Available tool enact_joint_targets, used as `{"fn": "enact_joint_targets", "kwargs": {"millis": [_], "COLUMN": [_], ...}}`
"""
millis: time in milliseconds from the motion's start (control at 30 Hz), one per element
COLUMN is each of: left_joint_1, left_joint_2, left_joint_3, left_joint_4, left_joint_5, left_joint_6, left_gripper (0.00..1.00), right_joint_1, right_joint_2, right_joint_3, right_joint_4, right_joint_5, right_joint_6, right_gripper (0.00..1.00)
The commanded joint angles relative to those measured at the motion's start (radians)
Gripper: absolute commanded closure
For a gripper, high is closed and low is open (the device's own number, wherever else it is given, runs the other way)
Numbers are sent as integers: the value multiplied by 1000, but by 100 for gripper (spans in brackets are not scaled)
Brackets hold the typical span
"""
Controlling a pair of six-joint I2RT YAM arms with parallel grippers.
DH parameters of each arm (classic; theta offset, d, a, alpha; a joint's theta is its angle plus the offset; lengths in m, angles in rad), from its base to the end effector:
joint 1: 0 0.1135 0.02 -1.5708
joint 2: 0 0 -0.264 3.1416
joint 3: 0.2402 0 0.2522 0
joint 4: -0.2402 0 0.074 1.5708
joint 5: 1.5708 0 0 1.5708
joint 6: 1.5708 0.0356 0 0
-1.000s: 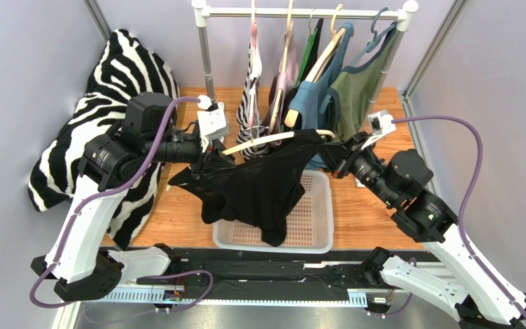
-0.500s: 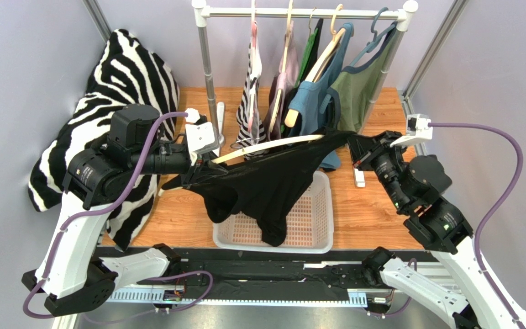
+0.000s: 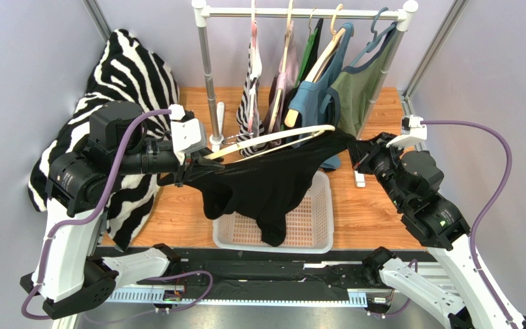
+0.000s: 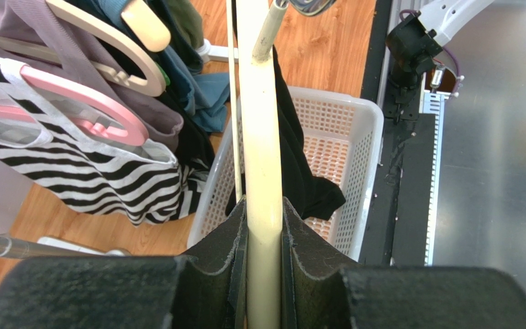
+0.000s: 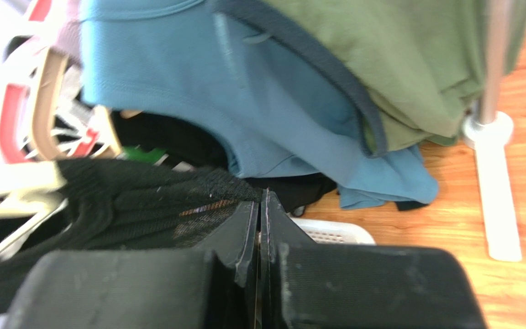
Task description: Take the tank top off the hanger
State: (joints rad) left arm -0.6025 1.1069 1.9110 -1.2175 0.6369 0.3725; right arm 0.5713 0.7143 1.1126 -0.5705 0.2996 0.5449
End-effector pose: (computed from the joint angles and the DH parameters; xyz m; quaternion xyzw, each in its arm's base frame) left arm 0.0890 -0.0869 0.5264 0.5237 0.6222 -0.3200 0.4859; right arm 0.1146 0.0612 0.4182 0.0861 0.7579 0.2402 0.6004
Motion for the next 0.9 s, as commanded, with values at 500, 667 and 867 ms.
{"fn": "enact_joint_targets", "kwargs": {"millis": [500, 667, 867], "left_joint_1": [-2, 0, -6], "left_joint_2": [-1, 16, 94], "left_joint_3": [91, 115, 69], "left_joint_4": [4, 6, 12], "left_joint_5": [27, 44, 57], "left_joint_6": [13, 14, 32], "left_gripper": [100, 100, 100], "right_joint_1": [-112, -116, -116], "right_joint_2": [53, 45, -71], "right_joint_3": [4, -29, -66], "right_joint_4": [-241, -165, 47], "right_joint_5": [247, 92, -387], "right_joint_6": [38, 1, -175], "right_gripper": [100, 100, 91]}}
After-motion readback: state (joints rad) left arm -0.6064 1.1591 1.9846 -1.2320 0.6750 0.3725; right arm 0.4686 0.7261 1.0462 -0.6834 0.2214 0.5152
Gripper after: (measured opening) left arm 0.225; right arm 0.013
